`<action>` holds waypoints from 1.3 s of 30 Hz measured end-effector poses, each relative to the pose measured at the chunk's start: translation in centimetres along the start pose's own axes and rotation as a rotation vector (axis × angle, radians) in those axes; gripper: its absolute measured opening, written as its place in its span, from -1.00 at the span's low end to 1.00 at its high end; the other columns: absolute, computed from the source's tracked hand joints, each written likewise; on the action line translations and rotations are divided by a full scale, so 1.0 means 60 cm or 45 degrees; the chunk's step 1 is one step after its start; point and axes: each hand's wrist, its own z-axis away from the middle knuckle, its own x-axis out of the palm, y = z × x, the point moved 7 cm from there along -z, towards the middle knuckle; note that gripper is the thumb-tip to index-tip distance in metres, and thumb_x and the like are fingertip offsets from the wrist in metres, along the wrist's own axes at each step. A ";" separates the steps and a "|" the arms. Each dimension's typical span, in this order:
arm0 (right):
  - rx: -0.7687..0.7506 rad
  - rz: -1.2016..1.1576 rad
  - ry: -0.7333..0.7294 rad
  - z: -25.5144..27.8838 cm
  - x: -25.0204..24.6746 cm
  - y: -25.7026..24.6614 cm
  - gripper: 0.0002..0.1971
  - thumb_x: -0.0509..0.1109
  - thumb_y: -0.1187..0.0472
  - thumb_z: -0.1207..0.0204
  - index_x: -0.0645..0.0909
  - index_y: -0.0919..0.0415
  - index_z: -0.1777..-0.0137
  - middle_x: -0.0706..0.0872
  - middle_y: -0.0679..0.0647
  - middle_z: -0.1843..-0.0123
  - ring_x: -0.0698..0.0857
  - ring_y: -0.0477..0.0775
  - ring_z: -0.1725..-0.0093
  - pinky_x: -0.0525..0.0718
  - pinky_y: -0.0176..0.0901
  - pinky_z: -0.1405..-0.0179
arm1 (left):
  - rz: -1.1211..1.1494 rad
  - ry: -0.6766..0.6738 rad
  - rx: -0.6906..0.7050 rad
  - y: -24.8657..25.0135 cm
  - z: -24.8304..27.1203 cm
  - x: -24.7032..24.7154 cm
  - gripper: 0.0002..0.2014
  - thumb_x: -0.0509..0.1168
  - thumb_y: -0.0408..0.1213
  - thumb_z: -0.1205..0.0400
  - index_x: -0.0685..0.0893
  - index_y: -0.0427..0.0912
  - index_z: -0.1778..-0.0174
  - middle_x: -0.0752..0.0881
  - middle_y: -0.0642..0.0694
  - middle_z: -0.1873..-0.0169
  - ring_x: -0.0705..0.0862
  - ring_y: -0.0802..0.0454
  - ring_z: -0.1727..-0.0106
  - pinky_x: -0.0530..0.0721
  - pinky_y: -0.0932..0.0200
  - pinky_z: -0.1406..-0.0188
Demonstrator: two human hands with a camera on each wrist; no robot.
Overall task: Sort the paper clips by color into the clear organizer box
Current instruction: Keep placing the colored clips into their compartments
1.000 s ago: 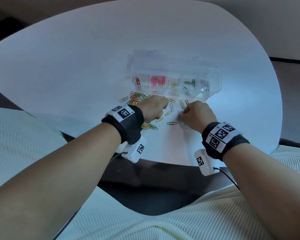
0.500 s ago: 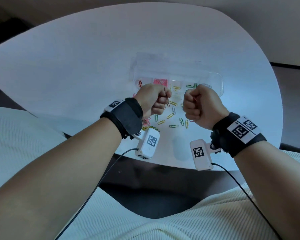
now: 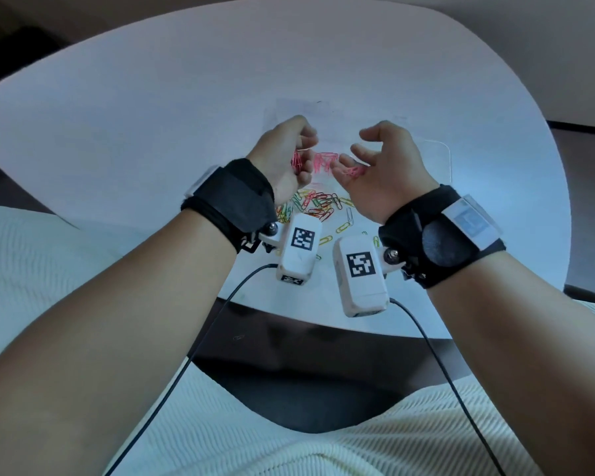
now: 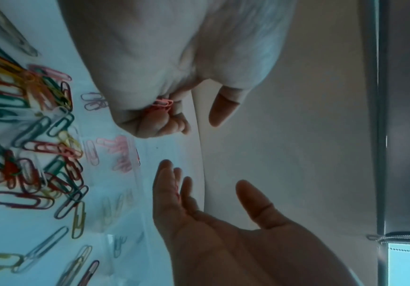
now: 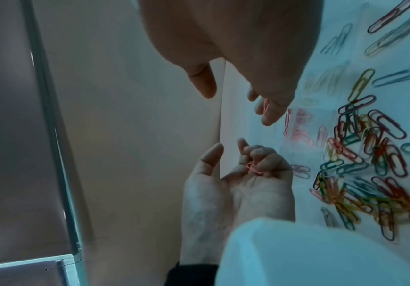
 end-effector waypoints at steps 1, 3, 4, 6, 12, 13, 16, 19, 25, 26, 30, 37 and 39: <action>0.018 -0.023 -0.026 -0.002 0.004 0.001 -0.60 0.30 0.20 -0.54 0.46 0.39 -0.33 0.52 0.32 -0.37 0.60 0.17 -0.24 0.63 -0.07 -0.27 | 0.045 0.001 -0.004 0.000 0.001 -0.001 -0.81 0.24 -0.28 -0.53 0.52 -0.29 0.01 0.46 -0.09 0.35 0.41 0.08 0.48 0.36 0.28 0.57; 0.064 0.017 -0.075 -0.001 0.009 0.004 -0.39 0.36 0.05 -0.53 0.36 0.41 -0.47 0.45 0.35 -0.48 0.61 0.15 -0.22 0.58 -0.09 -0.31 | 0.154 0.004 0.013 0.000 -0.001 -0.004 -0.69 0.25 -0.27 -0.54 0.54 -0.33 -0.16 0.49 -0.15 0.16 0.48 0.04 0.36 0.48 0.28 0.54; 0.079 0.056 -0.097 -0.001 0.009 0.006 -0.29 0.36 -0.03 -0.54 0.28 0.39 -0.56 0.38 0.32 -0.55 0.61 0.17 -0.34 0.54 -0.10 -0.37 | 0.211 -0.001 0.023 0.001 -0.002 -0.004 -0.63 0.26 -0.28 -0.55 0.53 -0.35 -0.25 0.50 -0.18 0.05 0.50 0.01 0.27 0.54 0.27 0.50; 0.084 0.107 -0.132 0.000 0.009 0.009 -0.14 0.32 -0.16 -0.56 0.08 0.37 -0.66 0.23 0.28 -0.64 0.33 0.22 -0.62 0.35 0.00 -0.57 | 0.292 -0.026 0.039 0.001 -0.003 0.001 -0.63 0.27 -0.27 -0.57 0.52 -0.33 -0.27 0.50 -0.22 -0.11 0.53 -0.06 0.11 0.65 0.20 0.27; 0.022 0.074 -0.125 0.010 -0.010 -0.002 -0.13 0.23 -0.22 -0.62 -0.01 0.33 -0.70 0.18 0.36 -0.67 0.22 0.22 -0.67 0.27 0.05 -0.61 | 0.330 -0.161 -0.041 -0.014 -0.016 0.017 -0.45 0.28 -0.12 -0.60 0.36 -0.31 -0.45 0.34 -0.37 -0.47 0.48 -0.13 -0.38 0.51 0.05 -0.44; -0.002 0.068 -0.107 0.011 -0.018 -0.006 -0.15 0.23 -0.20 -0.63 0.01 0.30 -0.71 0.19 0.35 -0.67 0.24 0.22 -0.66 0.28 0.04 -0.61 | 0.325 -0.184 -0.056 -0.017 -0.016 0.021 -0.34 0.27 -0.09 -0.61 0.25 -0.33 -0.55 0.27 -0.42 -0.53 0.39 -0.16 -0.50 0.42 0.03 -0.51; -0.066 0.063 -0.034 0.016 -0.046 -0.018 -0.23 0.22 -0.17 -0.65 0.07 0.24 -0.70 0.34 0.28 -0.61 0.38 0.15 -0.60 0.36 -0.02 -0.57 | 0.313 -0.209 -0.045 -0.019 -0.011 0.029 -0.16 0.26 -0.04 -0.62 -0.02 -0.39 -0.65 0.12 -0.45 -0.60 0.16 -0.22 -0.65 0.25 -0.02 -0.61; -0.101 0.043 0.020 0.021 -0.074 -0.030 -0.26 0.21 -0.16 -0.66 0.10 0.23 -0.70 0.41 0.25 -0.57 0.41 0.15 -0.57 0.37 -0.01 -0.56 | 0.259 -0.246 -0.007 -0.014 -0.007 0.033 -0.20 0.22 -0.02 -0.65 0.00 -0.36 -0.66 0.13 -0.40 -0.62 0.16 -0.19 -0.65 0.21 -0.03 -0.62; -0.175 0.301 -0.056 0.048 -0.086 -0.026 -0.65 0.26 0.01 -0.67 0.59 0.22 -0.31 0.70 0.21 -0.30 0.69 0.13 -0.29 0.60 -0.07 -0.33 | -0.388 -0.176 0.417 0.033 0.037 0.042 -0.79 0.26 -0.31 -0.66 0.66 -0.23 -0.19 0.72 -0.18 -0.01 0.70 -0.05 0.00 0.70 0.12 -0.08; -0.191 0.396 -0.098 0.055 -0.081 -0.022 -0.71 0.26 0.07 -0.67 0.63 0.20 -0.26 0.74 0.19 -0.25 0.74 0.13 -0.24 0.64 -0.09 -0.27 | -0.579 -0.154 0.508 0.041 0.048 0.043 -0.84 0.28 -0.35 -0.64 0.68 -0.19 -0.10 0.74 -0.16 0.08 0.71 -0.02 0.10 0.72 0.13 0.02; -0.421 0.882 -0.125 0.076 -0.077 -0.013 -0.76 0.32 0.22 -0.63 0.69 0.16 -0.24 0.83 0.11 -0.07 0.82 0.07 -0.02 0.70 -0.17 0.01 | -1.272 -0.061 0.731 0.041 0.101 0.031 -0.91 0.34 -0.24 -0.56 0.70 0.01 0.07 0.76 0.03 0.22 0.70 0.05 0.20 0.65 0.20 0.20; -0.811 1.776 0.179 0.079 -0.103 0.029 -0.88 0.47 0.20 -0.50 0.80 0.06 0.02 0.80 -0.01 0.16 0.73 0.00 0.14 0.56 -0.30 0.19 | -2.113 -0.182 0.712 -0.068 0.117 -0.017 -0.95 0.30 -0.09 -0.58 0.63 0.11 0.07 0.65 0.17 0.24 0.66 0.02 0.10 0.60 0.14 0.16; -0.771 1.942 0.190 0.069 -0.117 0.051 -0.84 0.43 0.21 -0.53 0.81 0.08 -0.03 0.82 0.01 0.01 0.73 0.06 0.02 0.62 -0.22 0.04 | -2.205 -0.289 0.716 -0.105 0.104 -0.012 -0.88 0.30 -0.12 -0.61 0.65 0.05 -0.05 0.67 0.12 0.11 0.65 0.00 -0.01 0.59 0.12 0.11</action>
